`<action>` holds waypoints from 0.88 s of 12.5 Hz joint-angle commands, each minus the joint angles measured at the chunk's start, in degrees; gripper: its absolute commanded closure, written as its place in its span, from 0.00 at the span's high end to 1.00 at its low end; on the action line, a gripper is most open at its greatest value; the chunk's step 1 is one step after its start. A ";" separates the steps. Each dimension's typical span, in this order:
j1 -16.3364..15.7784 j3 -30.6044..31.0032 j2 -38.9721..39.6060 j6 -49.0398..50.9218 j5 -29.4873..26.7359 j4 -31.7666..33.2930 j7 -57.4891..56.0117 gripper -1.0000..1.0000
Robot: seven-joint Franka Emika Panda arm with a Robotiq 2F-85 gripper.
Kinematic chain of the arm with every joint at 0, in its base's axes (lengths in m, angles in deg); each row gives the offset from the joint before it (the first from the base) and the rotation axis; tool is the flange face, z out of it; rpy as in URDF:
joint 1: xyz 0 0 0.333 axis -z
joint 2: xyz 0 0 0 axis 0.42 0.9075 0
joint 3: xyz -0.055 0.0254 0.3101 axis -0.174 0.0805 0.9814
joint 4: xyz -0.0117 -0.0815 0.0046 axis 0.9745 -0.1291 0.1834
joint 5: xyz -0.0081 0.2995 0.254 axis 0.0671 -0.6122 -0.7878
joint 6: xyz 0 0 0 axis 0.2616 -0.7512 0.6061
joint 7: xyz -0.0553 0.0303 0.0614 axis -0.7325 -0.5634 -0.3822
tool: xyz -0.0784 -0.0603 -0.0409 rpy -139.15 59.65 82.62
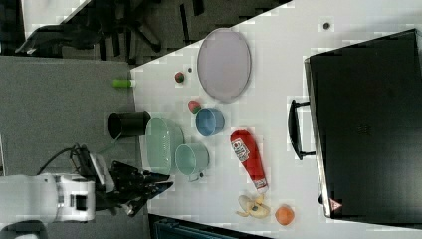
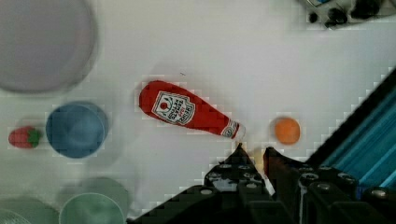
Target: Flap open oven.
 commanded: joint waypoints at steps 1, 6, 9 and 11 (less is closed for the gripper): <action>0.90 -2.82 -0.41 -5.05 1.99 1.69 -16.82 0.17; 2.43 -8.56 2.13 -16.74 6.49 6.89 -38.01 0.17; 3.13 -11.94 5.32 -24.18 8.78 7.64 -45.78 0.17; 3.51 -14.04 8.31 -27.67 8.78 7.69 -47.82 0.17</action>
